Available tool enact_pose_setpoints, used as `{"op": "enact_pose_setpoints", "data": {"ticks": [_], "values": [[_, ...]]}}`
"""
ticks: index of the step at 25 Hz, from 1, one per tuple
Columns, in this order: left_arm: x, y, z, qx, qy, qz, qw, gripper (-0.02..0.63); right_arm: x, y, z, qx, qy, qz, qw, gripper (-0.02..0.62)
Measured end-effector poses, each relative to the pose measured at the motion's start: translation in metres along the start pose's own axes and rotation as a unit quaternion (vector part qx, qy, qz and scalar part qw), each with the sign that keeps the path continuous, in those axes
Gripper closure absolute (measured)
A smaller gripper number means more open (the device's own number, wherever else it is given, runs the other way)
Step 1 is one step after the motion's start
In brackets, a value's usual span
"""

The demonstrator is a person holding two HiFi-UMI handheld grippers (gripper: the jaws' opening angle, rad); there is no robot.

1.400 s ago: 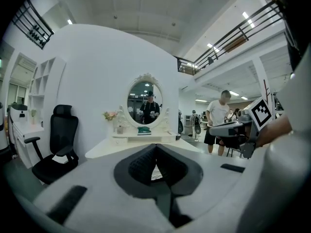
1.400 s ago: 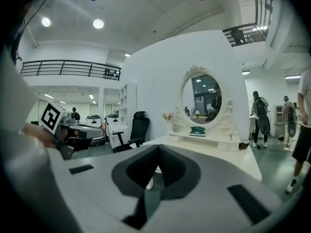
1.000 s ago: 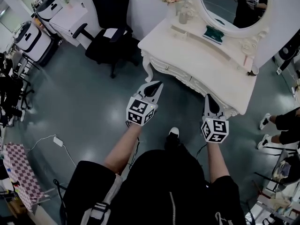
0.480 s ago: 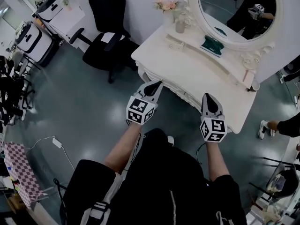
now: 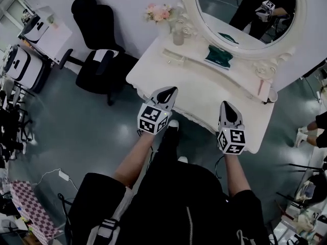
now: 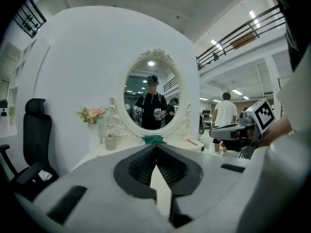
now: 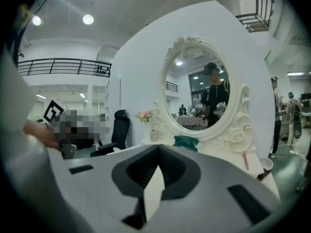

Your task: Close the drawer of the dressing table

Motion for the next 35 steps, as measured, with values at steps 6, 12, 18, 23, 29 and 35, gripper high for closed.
{"op": "enact_pose_setpoints", "data": {"ticks": [6, 12, 18, 23, 29, 35], "values": [[0.021, -0.027, 0.085, -0.067, -0.021, 0.017, 0.9974, 0.606, 0.002, 0.040, 0.052, -0.061, -0.020, 0.014, 0.998, 0.592], [0.045, -0.065, 0.157, -0.120, -0.037, 0.032, 0.9916, 0.606, 0.022, 0.071, 0.114, -0.109, -0.024, 0.020, 0.994, 0.592], [0.062, -0.076, 0.208, -0.170, -0.043, 0.039, 0.9836, 0.606, 0.033, 0.098, 0.140, -0.164, -0.026, 0.031, 0.986, 0.592], [0.066, -0.073, 0.233, -0.186, -0.044, 0.034, 0.9809, 0.606, 0.034, 0.113, 0.148, -0.178, -0.027, 0.034, 0.983, 0.592], [0.066, -0.073, 0.243, -0.189, -0.045, 0.032, 0.9804, 0.606, 0.027, 0.119, 0.156, -0.176, -0.032, 0.038, 0.983, 0.592], [0.056, -0.090, 0.241, -0.171, -0.051, 0.023, 0.9836, 0.605, 0.023, 0.110, 0.172, -0.155, -0.038, 0.036, 0.987, 0.592]]}}
Point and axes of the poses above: the fingertips, and each gripper's own axes: z forward along the fingers, y to its right, x out of its top, the point moved 1 cm from there along -z, backward along the fingers, and after that the axes turned 11 degrees about -z, right-handed, at the moved point
